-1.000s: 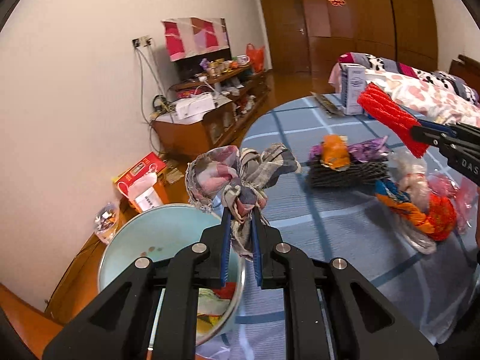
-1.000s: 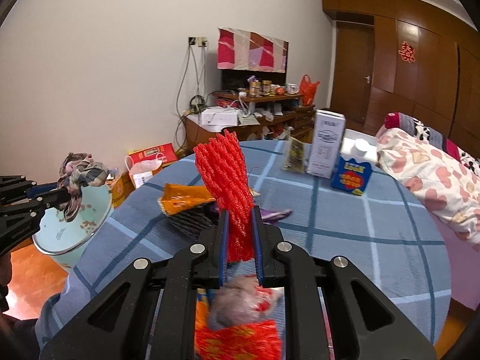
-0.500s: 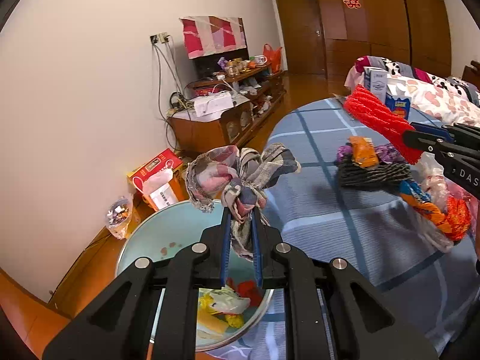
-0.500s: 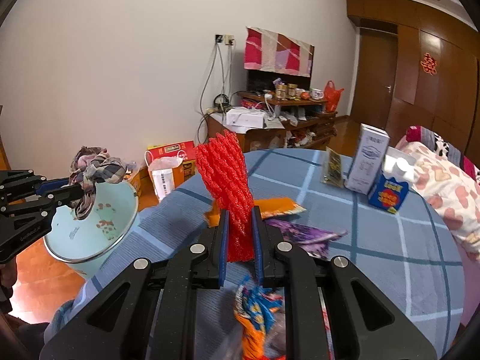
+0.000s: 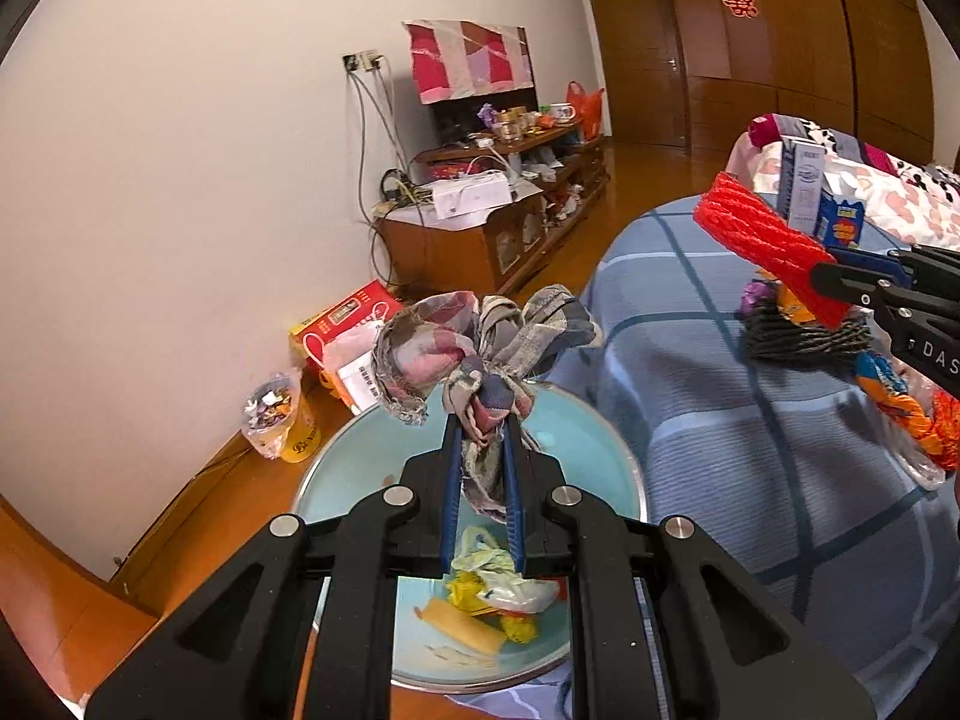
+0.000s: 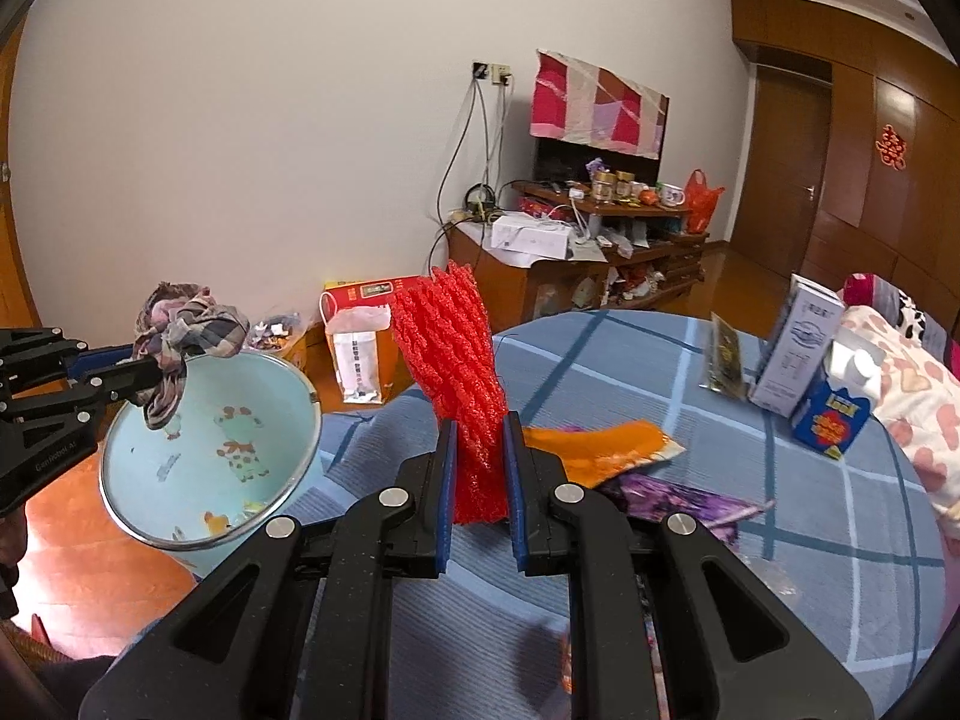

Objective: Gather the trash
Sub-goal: 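Carry the red mesh bag and plaid cloth over the light-blue basin with both tools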

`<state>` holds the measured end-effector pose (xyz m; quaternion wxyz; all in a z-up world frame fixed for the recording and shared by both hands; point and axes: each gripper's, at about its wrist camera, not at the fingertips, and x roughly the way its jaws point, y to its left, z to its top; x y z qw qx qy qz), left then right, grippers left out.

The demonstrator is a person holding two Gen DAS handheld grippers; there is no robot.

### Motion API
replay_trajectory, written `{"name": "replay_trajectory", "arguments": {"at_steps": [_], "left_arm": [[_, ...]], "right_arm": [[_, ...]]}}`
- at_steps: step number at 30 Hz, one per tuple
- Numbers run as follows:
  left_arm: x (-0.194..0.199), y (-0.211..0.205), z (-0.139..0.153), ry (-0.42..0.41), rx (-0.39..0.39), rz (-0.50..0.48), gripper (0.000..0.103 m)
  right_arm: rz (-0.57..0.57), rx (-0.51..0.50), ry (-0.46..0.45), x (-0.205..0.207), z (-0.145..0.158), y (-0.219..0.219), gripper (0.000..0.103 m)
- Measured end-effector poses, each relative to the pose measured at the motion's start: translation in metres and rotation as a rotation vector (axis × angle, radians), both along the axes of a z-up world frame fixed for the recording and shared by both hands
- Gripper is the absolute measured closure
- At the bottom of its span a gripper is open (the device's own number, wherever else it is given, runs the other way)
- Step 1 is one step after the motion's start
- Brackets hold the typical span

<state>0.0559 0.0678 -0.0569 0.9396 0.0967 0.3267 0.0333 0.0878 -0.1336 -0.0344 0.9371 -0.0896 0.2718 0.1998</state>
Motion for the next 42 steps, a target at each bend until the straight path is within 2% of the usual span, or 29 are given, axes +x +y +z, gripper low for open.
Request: {"name": "replay_trajectory", "arguments": {"at_steps": [21,42], "left_arm": [[-0.005,0.044,-0.005,0.007,0.006,0.092,0.09],[-0.003,0.062,-0.008,0.008,0.017,0.147,0.09]], "right_arm": [[0.085,-0.034,0.01,0.009,-0.008,0.047,0.088],[0.137,-0.06,0.023,0.011,-0.017,0.072,0.088]]}}
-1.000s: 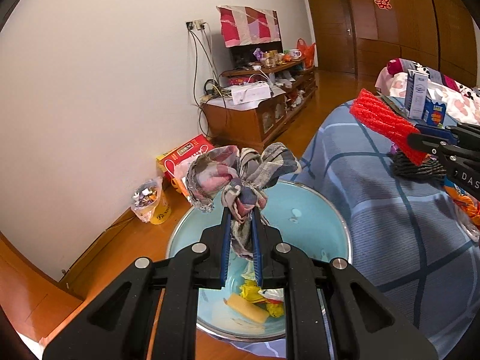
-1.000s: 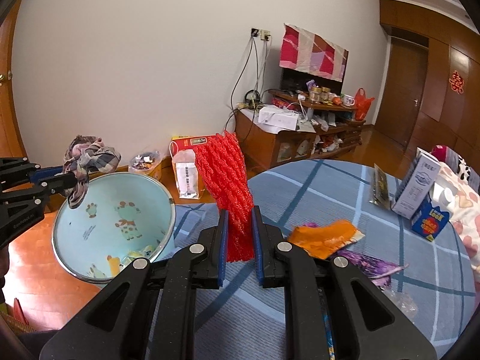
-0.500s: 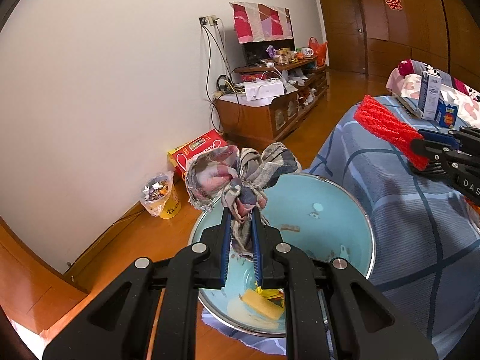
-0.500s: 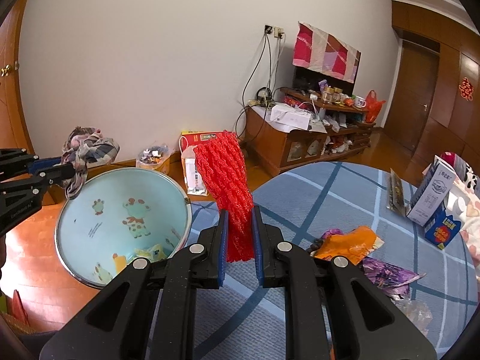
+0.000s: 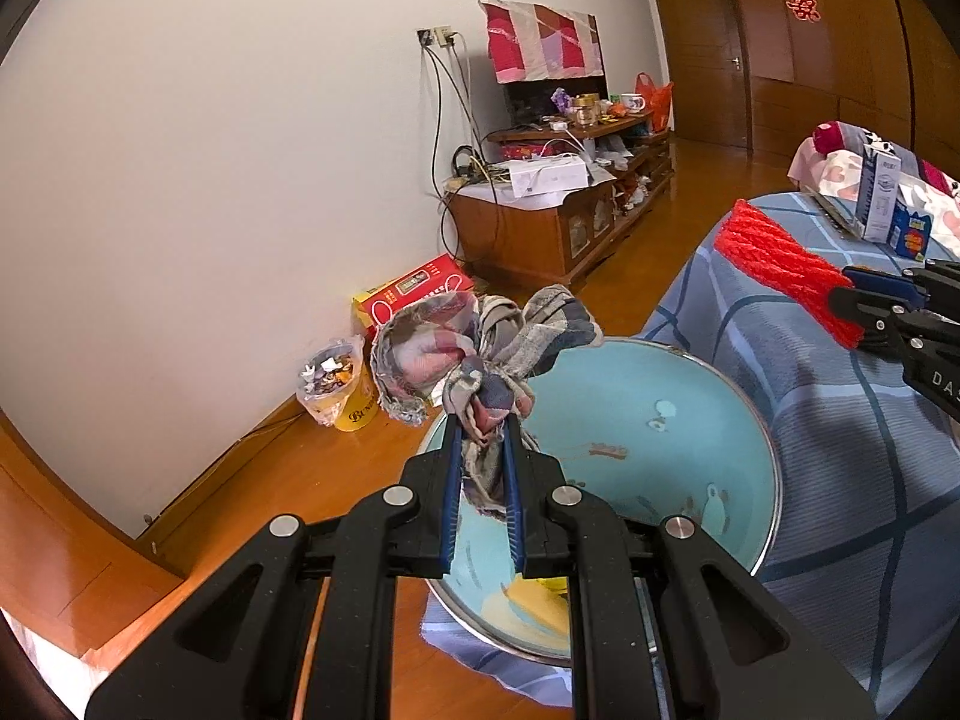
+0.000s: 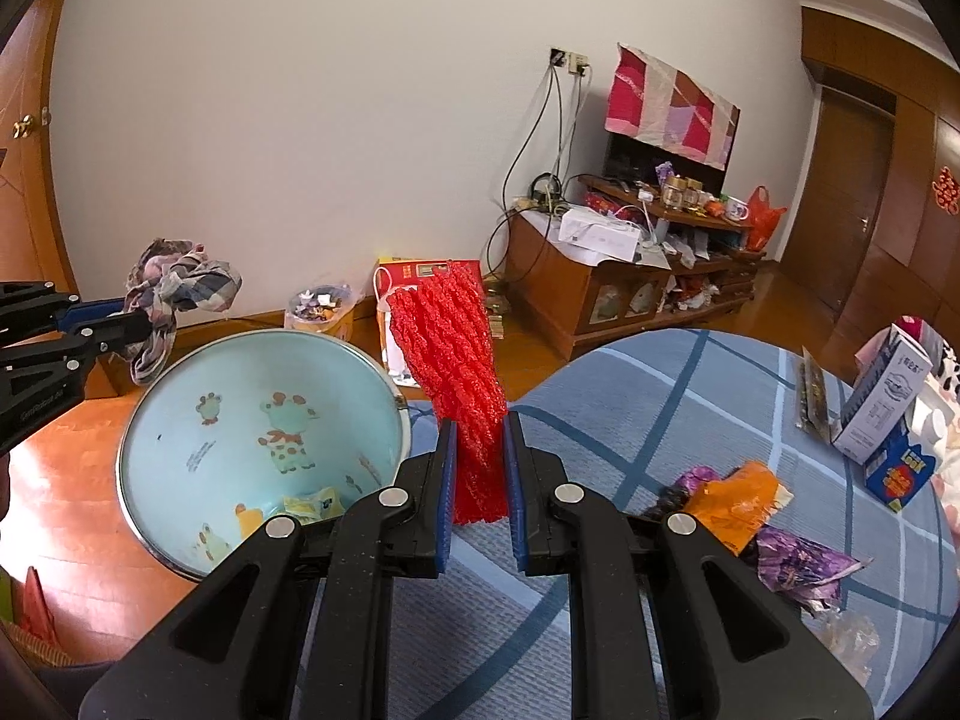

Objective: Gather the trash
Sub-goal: 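Carry the red mesh bag and plaid cloth over the light-blue basin with both tools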

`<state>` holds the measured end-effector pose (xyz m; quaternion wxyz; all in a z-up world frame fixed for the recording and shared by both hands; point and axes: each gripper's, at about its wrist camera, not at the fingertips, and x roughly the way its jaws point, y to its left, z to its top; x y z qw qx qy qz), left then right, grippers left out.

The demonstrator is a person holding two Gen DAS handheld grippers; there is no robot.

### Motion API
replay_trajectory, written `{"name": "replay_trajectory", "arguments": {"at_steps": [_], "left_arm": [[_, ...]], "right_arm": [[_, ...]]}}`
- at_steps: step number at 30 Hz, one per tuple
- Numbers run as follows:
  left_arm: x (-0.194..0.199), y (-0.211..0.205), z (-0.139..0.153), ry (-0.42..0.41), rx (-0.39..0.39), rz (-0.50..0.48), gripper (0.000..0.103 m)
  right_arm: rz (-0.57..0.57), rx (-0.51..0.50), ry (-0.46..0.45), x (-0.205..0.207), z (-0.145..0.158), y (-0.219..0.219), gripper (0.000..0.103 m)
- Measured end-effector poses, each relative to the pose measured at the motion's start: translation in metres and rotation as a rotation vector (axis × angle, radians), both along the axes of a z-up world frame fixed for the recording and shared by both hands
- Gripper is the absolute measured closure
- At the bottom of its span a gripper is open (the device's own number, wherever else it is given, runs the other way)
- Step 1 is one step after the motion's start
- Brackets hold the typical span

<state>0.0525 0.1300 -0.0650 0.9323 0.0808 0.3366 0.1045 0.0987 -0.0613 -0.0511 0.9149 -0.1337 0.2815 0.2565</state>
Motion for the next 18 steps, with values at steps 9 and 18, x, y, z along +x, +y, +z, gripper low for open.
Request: {"name": "replay_trajectory", "arguments": {"at_steps": [9,18], "left_arm": [[0.0,0.005,-0.001,0.001,0.004,0.017,0.09],[0.003,0.008,-0.003,0.009,0.006,0.035,0.09]], "right_arm": [[0.019,-0.009,0.008,0.002,-0.004,0.009,0.088],[0.035,-0.017,0.009,0.0,-0.005,0.016,0.088]]}}
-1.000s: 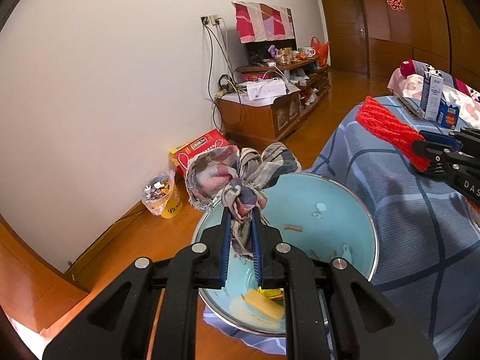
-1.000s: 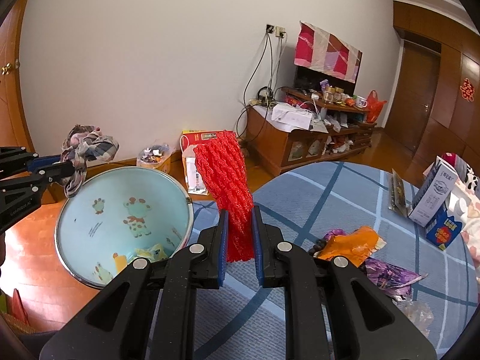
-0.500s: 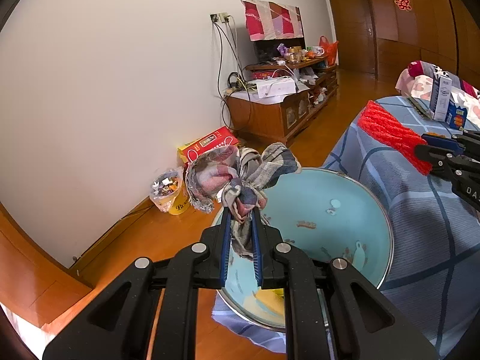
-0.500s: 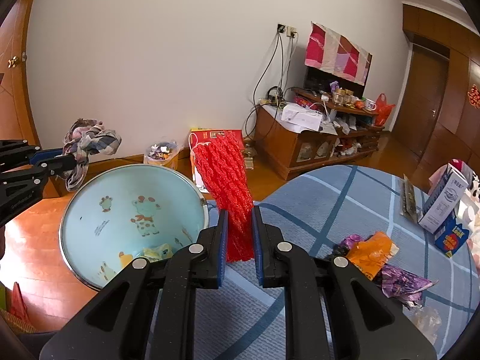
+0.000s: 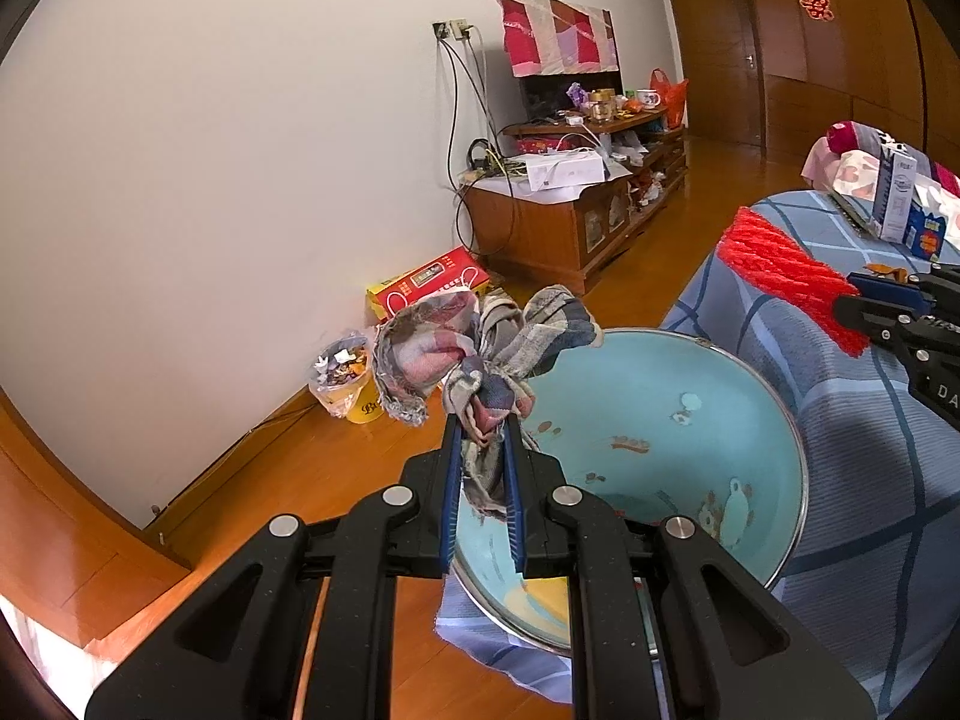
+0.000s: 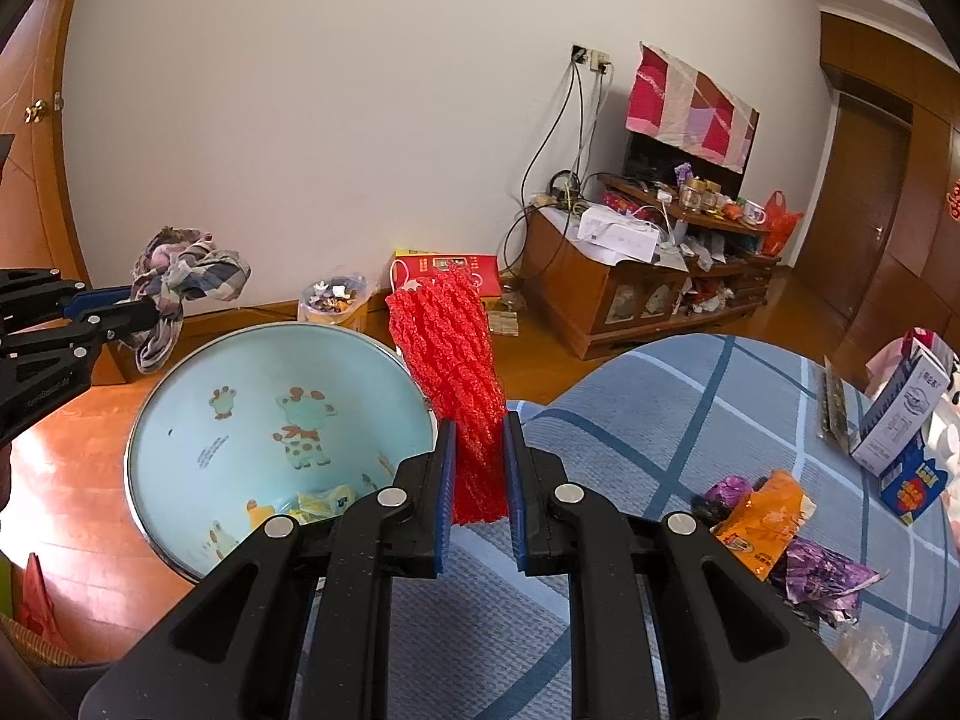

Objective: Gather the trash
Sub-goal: 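Carry the red mesh bag and plaid cloth over the light-blue basin with both tools, then open both tools to drop the mesh bag and cloth into the basin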

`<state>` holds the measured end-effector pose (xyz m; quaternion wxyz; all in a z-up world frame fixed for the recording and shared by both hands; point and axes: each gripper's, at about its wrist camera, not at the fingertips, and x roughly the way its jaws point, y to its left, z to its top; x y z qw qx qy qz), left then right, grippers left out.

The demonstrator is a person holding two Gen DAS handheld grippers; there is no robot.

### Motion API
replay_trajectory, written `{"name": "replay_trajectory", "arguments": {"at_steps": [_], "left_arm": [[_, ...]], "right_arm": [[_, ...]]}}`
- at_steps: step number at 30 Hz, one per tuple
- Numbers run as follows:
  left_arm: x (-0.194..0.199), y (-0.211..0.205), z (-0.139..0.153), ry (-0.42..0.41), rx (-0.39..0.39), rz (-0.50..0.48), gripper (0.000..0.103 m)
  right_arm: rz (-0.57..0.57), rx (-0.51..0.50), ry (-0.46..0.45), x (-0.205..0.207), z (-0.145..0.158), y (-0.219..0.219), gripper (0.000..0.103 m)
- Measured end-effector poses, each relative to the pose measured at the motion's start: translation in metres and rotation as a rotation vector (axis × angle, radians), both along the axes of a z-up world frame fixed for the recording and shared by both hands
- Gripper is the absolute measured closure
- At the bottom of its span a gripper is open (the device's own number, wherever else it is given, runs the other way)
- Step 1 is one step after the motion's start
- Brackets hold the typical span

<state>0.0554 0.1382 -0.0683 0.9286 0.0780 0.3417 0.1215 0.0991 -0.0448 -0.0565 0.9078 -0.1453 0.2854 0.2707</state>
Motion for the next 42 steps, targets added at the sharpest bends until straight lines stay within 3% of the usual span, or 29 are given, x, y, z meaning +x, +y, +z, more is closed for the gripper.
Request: {"name": "replay_trajectory", "arguments": {"at_steps": [36,40,42], "left_arm": [[0.002,-0.001,-0.002,0.004,-0.007,0.004,0.088],[0.001,-0.004,-0.004,0.005,-0.009,-0.007,0.082],[0.0,-0.005,-0.003,-0.001,-0.003,-0.011,0.068]], "right_arm": [[0.027,-0.011,0.013,-0.003,-0.004,0.013,0.088],[0.053,-0.009,0.022,-0.005,-0.006,0.018,0.087],[0.071,-0.01,0.028,-0.007,-0.007,0.019,0.075]]}}
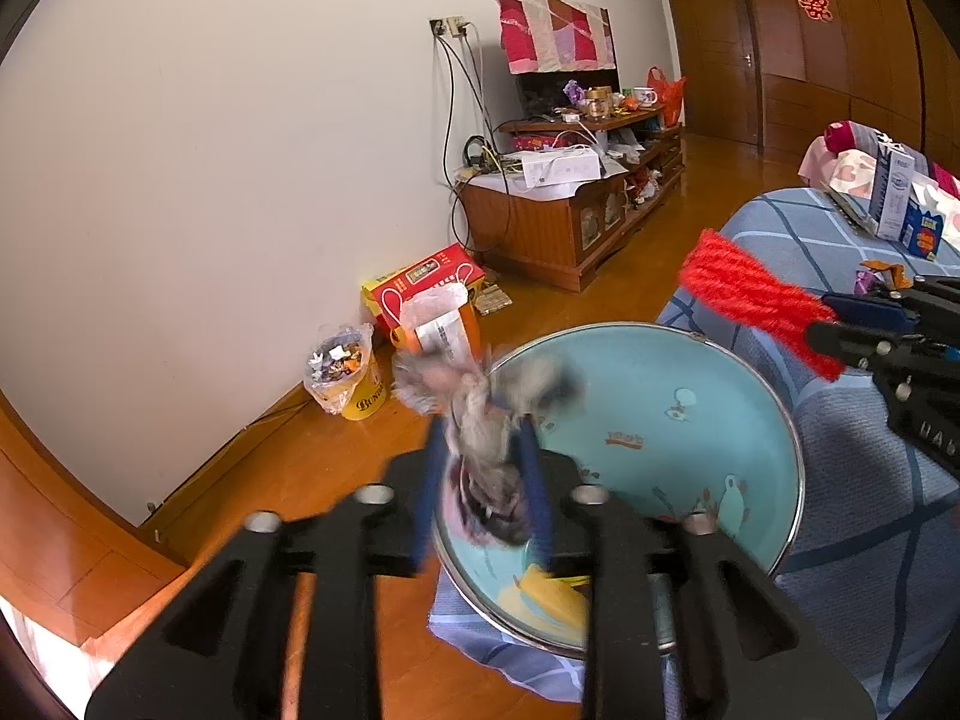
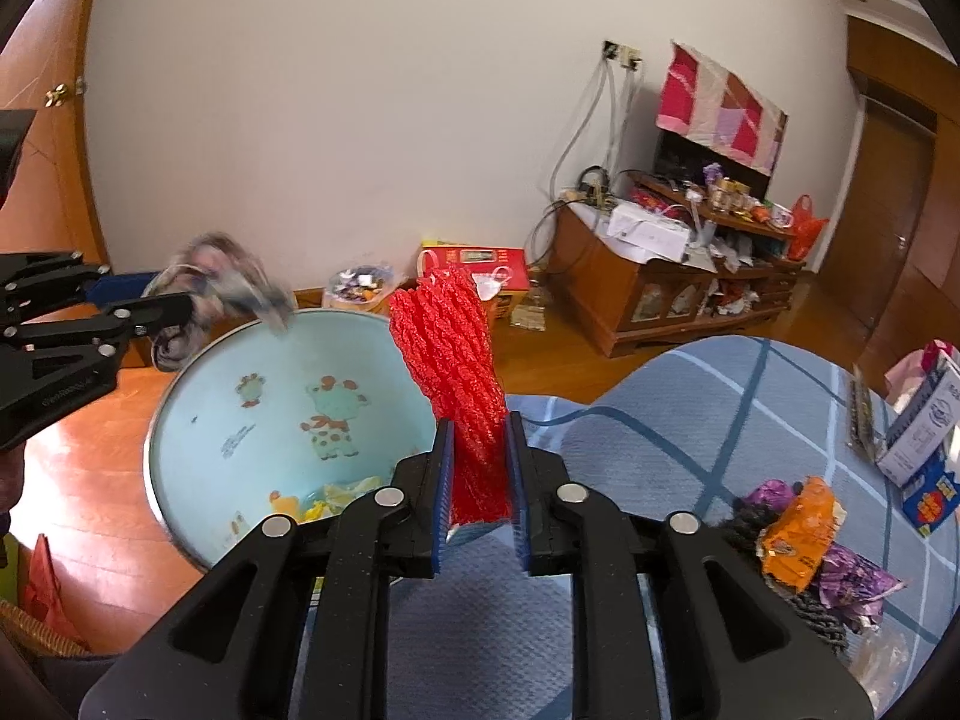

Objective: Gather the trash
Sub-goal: 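Open both tools to drop the mesh bag and cloth into the basin, then grasp the pink plastic bag with the right tool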

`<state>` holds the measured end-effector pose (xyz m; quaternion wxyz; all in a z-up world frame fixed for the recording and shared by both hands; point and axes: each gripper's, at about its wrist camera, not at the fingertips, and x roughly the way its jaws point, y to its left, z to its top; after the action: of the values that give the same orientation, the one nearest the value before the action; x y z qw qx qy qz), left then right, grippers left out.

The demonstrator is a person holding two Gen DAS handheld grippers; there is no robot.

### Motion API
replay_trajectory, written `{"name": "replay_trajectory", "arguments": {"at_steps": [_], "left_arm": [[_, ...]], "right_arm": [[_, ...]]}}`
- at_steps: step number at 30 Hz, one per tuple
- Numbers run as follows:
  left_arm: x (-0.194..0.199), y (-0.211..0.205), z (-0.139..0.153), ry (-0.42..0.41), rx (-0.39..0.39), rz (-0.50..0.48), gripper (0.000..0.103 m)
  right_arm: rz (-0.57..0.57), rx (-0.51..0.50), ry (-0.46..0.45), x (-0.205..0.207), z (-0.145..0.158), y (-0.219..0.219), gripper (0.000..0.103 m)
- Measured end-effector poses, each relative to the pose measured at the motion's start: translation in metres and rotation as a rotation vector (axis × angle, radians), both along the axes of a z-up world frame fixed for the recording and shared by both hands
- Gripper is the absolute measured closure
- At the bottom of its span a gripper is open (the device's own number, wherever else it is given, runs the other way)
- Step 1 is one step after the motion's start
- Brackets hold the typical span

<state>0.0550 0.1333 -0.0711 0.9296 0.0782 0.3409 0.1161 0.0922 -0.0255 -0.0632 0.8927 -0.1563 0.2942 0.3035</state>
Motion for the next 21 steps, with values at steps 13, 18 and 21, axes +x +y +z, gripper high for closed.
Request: {"name": "replay_trajectory", "arguments": {"at_steps": [13,18,21], "left_arm": [[-0.005,-0.01,-0.008,0.016,-0.031,-0.014,0.032],[-0.009,-0.041,-0.026,0.056,-0.039,-0.084,0.028],[-0.014,-0.067,-0.033,0.066,-0.03,-0.139,0.026]], "right_arm": [[-0.031,0.016,0.005,-0.006,0.003,-0.012,0.057],[-0.112,0.011,-0.02,-0.02,0.016,-0.055,0.054],[-0.195,0.001,-0.051,-0.036,0.026,-0.096,0.053]]}}
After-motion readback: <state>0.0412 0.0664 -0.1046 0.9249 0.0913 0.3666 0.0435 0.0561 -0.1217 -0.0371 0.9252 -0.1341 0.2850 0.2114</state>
